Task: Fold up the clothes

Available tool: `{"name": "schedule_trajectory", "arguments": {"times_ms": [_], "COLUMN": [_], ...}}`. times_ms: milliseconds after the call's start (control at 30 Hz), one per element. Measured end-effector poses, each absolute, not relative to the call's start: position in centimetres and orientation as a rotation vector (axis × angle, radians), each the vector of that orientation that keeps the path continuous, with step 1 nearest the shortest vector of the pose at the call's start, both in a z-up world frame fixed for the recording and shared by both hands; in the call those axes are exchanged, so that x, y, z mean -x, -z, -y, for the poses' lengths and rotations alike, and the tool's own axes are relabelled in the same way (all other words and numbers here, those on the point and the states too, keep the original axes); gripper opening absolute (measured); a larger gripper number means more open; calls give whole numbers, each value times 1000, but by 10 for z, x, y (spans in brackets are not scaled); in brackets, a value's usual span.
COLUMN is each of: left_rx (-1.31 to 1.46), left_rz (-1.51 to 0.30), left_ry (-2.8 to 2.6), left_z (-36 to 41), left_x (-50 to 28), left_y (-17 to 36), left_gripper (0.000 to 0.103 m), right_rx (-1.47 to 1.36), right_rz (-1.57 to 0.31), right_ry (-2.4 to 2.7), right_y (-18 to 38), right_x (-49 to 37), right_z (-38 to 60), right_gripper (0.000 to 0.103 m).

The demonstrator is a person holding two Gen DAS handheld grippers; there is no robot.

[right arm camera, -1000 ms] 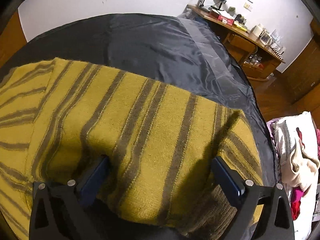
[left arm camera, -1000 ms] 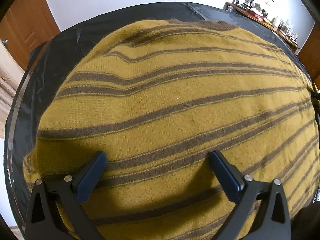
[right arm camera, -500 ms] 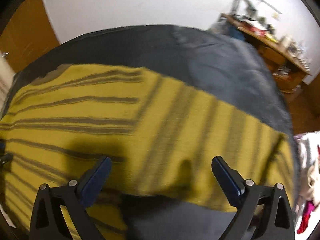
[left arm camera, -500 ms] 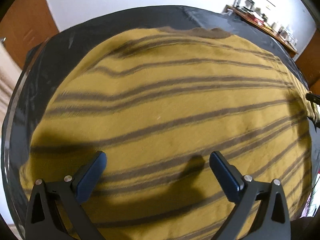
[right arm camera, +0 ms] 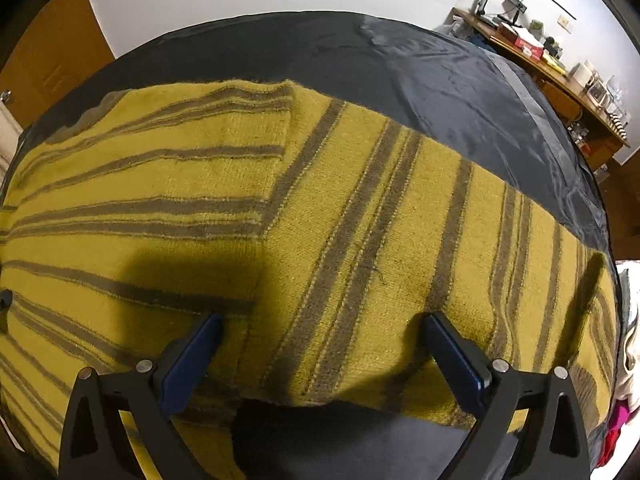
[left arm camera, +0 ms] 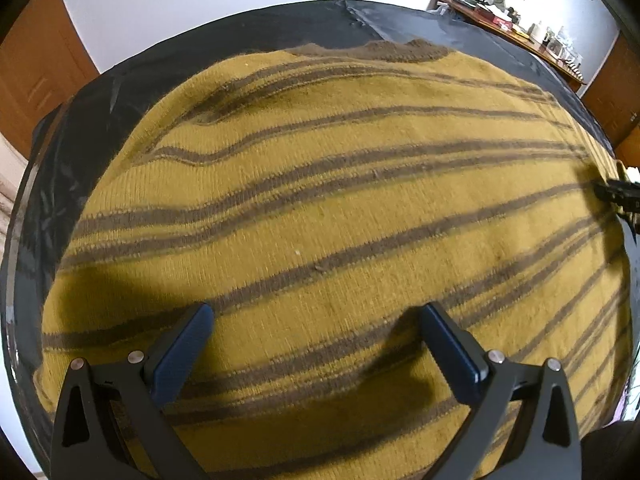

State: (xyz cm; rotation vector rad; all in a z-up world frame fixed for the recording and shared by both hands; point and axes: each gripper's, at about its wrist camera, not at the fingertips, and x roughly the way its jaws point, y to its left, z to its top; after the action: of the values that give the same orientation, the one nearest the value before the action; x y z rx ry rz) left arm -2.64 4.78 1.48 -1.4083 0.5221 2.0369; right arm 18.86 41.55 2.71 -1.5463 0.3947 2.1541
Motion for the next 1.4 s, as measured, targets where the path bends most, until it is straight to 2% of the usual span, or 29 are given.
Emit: {"name": "schedule_trajectory", "arguments": {"times_ms": [267, 433, 600, 833, 1233, 1400], "left_rx": [1416, 1456, 1530, 1480, 1471, 1471], "left_rz": [-255, -161, -195, -366, -377, -350], "left_ry": [-2120, -2150, -2179, -2270, -2276, -2254], "left_z": [-49, -37, -50, -75, -90, -55], "left_x": [97, 141, 162, 173, 182, 167], "left_y": [-49, -52, -26, -14, -10, -42], "left_gripper": [103, 103, 103, 103, 103, 103], "right_rx": [1538, 1518, 1510, 1505, 1498, 1496], "right_rz": [-405, -412, -421, -433, -440, -438], "right_ry": [-2143, -2135, -2123, -2103, -2094, -2098], "right_y": [-26, -26, -26, -25, -27, -27], "right_x": [-189, -189, -191, -189, -186, -190], "right_z": [-421, -417, -413, -412, -395, -393], "right_gripper": [102, 102, 102, 102, 102, 102]}}
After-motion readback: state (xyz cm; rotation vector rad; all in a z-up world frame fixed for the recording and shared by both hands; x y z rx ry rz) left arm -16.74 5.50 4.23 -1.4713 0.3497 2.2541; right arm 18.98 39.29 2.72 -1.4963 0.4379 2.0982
